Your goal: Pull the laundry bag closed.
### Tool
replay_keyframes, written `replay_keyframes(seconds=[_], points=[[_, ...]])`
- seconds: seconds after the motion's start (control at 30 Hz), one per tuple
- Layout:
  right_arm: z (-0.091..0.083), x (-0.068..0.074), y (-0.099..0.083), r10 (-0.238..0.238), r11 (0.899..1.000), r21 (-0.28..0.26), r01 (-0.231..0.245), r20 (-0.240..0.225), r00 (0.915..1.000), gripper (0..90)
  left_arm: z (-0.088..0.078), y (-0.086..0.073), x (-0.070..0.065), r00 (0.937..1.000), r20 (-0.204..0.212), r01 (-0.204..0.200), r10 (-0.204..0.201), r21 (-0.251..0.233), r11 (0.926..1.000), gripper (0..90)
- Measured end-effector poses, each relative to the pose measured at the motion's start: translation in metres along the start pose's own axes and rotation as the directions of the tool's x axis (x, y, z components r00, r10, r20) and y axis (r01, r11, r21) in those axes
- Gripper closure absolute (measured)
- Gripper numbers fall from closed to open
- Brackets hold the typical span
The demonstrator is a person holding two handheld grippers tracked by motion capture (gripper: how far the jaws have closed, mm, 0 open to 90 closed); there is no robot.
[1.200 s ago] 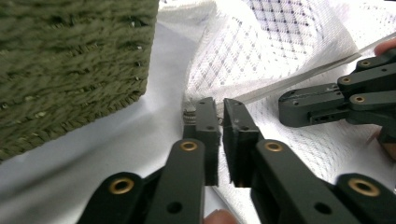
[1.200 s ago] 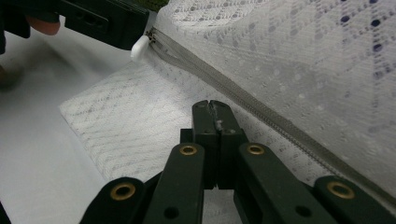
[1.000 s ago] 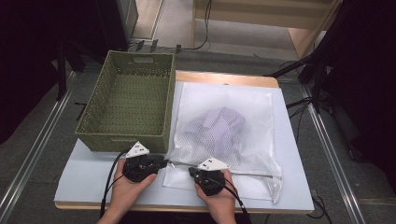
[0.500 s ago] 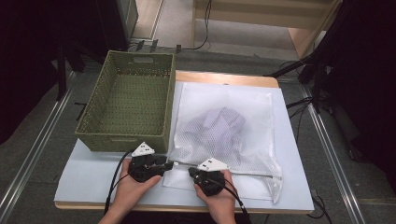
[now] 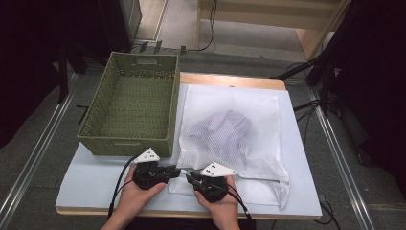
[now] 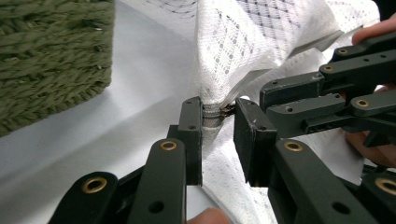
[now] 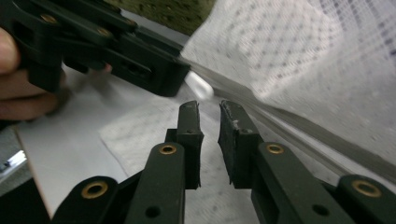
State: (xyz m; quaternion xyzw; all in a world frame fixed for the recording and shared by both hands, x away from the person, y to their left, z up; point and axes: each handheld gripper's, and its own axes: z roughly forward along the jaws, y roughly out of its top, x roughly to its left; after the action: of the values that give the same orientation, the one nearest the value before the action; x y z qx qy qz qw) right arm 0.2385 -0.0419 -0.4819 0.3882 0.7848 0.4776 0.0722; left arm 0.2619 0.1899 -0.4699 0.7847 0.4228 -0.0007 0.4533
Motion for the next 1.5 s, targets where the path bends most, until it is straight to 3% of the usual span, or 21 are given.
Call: replay_keyframes(seconds=[0.13,0.2,0.53,0.73,0.97,1.13,1.33,1.5], points=[[0.003,0.002,0.001,0.005,1.000,-0.003,-0.005,-0.014,0.9999,75.9,-0.002,0.000,0.000,0.9987,0.046,0.023,-0.023,-0.012,0.9997,75.3],[0.005,0.003,0.001,0.009,1.000,0.005,-0.009,0.002,1.0000,74.0,-0.003,0.000,0.000,0.9976,0.061,0.032,-0.031,-0.014,0.9994,76.4],[0.002,-0.002,0.003,0.041,0.998,-0.036,-0.043,-0.059,0.9974,82.4,-0.005,-0.002,0.001,0.9965,0.078,0.032,-0.030,-0.021,0.9993,76.5],[0.001,0.001,0.005,0.029,0.998,-0.048,-0.035,-0.107,0.9938,86.7,-0.007,-0.002,0.004,0.9964,0.073,0.046,-0.044,-0.027,0.9986,79.8],[0.000,0.000,0.005,0.044,0.998,-0.044,-0.048,-0.088,0.9952,87.5,-0.008,-0.002,0.002,0.9960,0.076,0.050,-0.047,-0.039,0.9980,84.6],[0.001,0.001,0.005,0.055,0.997,-0.048,-0.060,-0.101,0.9934,86.3,-0.010,-0.001,0.003,0.9905,0.116,0.081,-0.074,-0.052,0.9954,86.2],[0.003,0.002,0.004,0.065,0.996,-0.051,-0.071,-0.111,0.9917,85.9,-0.010,-0.001,0.002,0.9868,0.143,0.084,-0.076,-0.055,0.9949,86.9],[0.001,0.003,0.005,0.062,0.996,-0.055,-0.068,-0.102,0.9929,87.6,-0.011,-0.001,0.001,0.9883,0.139,0.073,-0.064,-0.059,0.9956,87.5]])
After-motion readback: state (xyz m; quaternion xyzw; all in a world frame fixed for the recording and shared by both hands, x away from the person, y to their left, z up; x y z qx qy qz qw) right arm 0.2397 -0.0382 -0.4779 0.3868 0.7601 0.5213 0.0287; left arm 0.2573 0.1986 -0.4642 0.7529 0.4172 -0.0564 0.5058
